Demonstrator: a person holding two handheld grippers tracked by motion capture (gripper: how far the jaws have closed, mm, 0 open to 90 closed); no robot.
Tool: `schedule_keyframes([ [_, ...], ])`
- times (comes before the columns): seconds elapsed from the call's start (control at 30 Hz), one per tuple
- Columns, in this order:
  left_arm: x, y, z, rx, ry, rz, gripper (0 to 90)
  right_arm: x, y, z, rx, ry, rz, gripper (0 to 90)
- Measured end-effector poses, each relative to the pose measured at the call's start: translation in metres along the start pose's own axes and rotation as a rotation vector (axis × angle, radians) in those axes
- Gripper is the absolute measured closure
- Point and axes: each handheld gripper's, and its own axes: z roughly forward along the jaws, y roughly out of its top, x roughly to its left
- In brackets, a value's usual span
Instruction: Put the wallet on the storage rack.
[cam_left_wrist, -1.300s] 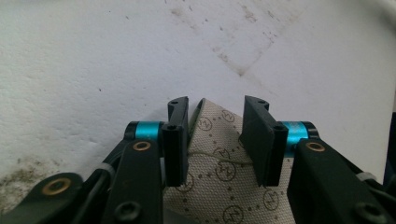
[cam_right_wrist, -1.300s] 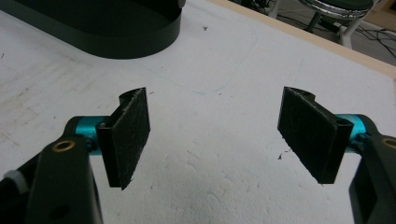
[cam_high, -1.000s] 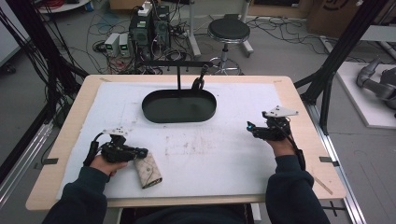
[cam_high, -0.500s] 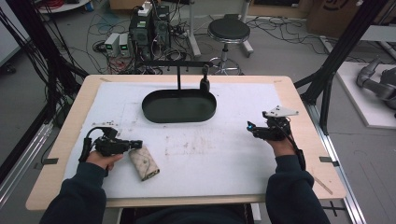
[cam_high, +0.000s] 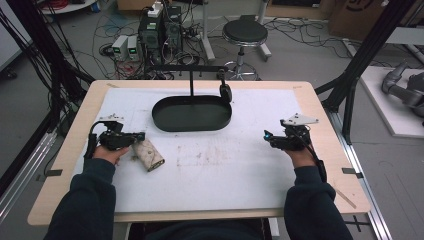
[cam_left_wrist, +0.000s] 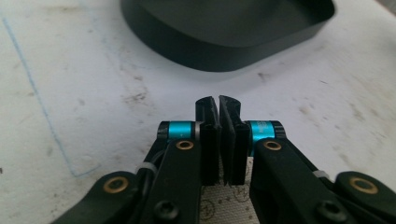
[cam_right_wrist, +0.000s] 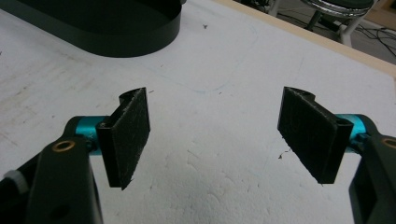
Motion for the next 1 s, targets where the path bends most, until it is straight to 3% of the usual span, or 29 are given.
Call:
schedule_keyframes([
  [0.03,0.0,0.0,0.001,-0.009,0.037,-0.036,76.9,0.0,0.0,0.0,-0.001,0.002,-0.001,25.8],
  [0.07,-0.002,0.001,0.001,-0.003,0.079,-0.083,57.0,0.0,0.0,-0.001,-0.001,0.002,-0.001,25.8],
  [0.17,-0.018,-0.004,-0.008,-0.011,0.253,-0.144,35.7,-0.003,0.0,-0.002,-0.002,-0.002,0.007,25.7],
  [0.23,-0.028,-0.012,-0.016,-0.027,0.253,-0.223,33.8,-0.003,-0.001,-0.002,-0.002,-0.001,0.016,25.7],
  [0.33,-0.042,-0.023,-0.019,-0.03,0.26,-0.247,31.1,-0.002,0.0,-0.001,0.0,-0.003,0.006,25.8],
  [0.4,-0.047,-0.027,-0.018,-0.027,0.226,-0.276,28.5,-0.001,0.0,-0.001,-0.001,0.0,-0.001,26.1],
  [0.53,-0.054,-0.028,-0.008,-0.012,0.271,-0.257,23.0,0.0,0.001,-0.001,-0.005,-0.002,0.001,26.2],
  [0.63,-0.052,-0.028,-0.001,0.007,0.269,-0.242,21.1,0.0,0.001,-0.001,-0.001,-0.001,0.001,26.2],
  [0.73,-0.05,-0.026,0.006,0.029,0.205,-0.154,23.6,-0.001,0.001,0.001,0.002,0.001,-0.005,26.2],
  [0.83,-0.049,-0.022,0.014,0.047,0.061,-0.05,33.0,0.0,0.001,0.001,0.006,0.003,-0.006,26.2],
  [0.9,-0.051,-0.019,0.017,0.059,0.004,0.016,37.1,0.0,0.001,0.001,0.006,0.004,-0.005,26.3],
  [0.97,-0.054,-0.017,0.017,0.055,0.018,0.064,38.1,0.0,0.001,0.001,0.006,0.006,-0.003,26.3],
  [1.0,-0.057,-0.016,0.017,0.048,0.036,0.045,37.2,0.0,0.001,0.001,0.005,0.005,-0.005,26.3],
])
